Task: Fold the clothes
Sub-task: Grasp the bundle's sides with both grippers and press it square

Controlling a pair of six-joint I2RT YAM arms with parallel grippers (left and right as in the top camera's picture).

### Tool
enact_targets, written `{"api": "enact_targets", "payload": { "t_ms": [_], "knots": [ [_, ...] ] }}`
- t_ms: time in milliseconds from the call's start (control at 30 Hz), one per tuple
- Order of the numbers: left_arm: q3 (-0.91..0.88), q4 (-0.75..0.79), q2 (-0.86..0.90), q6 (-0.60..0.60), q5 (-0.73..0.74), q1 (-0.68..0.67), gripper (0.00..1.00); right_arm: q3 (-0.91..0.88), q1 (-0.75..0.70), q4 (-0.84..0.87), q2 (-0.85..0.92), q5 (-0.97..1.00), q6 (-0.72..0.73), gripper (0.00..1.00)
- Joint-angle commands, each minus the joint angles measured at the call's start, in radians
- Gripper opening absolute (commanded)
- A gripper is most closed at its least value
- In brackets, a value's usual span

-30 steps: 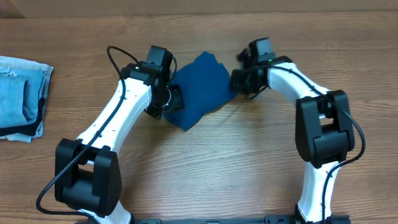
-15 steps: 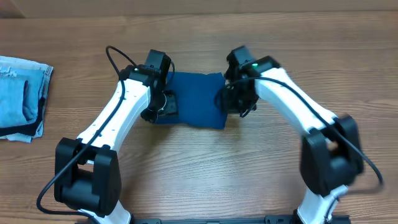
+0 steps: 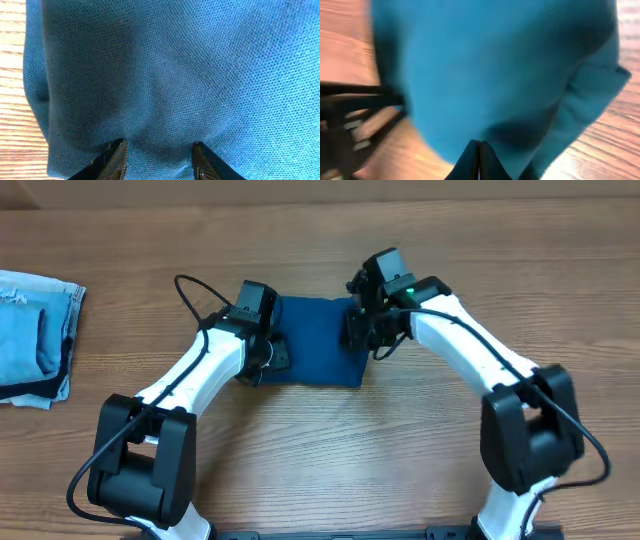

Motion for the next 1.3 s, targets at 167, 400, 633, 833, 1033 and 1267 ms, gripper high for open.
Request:
{"api": "enact_targets", "payload": {
  "t_ms": [167, 400, 633, 833, 1033, 1267],
  "knots": [
    [-0.021, 0.014, 0.008, -0.006, -0.019, 0.000, 0.72, -0.007, -0.149, -0.069, 0.092, 0.218, 0.031, 0.04],
    [0.143, -0.047, -0.034, 0.013, 0.016, 0.009, 0.69, 0.037, -0.182, -0.065, -0.092, -0.023, -0.056, 0.04],
    [0.210, -0.034, -0.036, 0.019, -0.100, 0.014, 0.80, 0.034, -0.033, 0.167, -0.095, -0.133, -0.061, 0.04],
    [0.209, -0.019, 0.148, 0.019, -0.058, 0.011, 0.78, 0.022, 0.031, 0.269, 0.024, -0.014, -0.027, 0.04],
    [0.209, -0.014, 0.243, 0.017, 0.006, 0.011, 0.74, 0.022, 0.021, 0.195, 0.174, 0.070, 0.005, 0.04],
    [0.246, 0.003, 0.243, 0.029, 0.006, 0.034, 0.80, 0.024, -0.120, -0.045, 0.167, 0.312, 0.028, 0.04]
  ]
}}
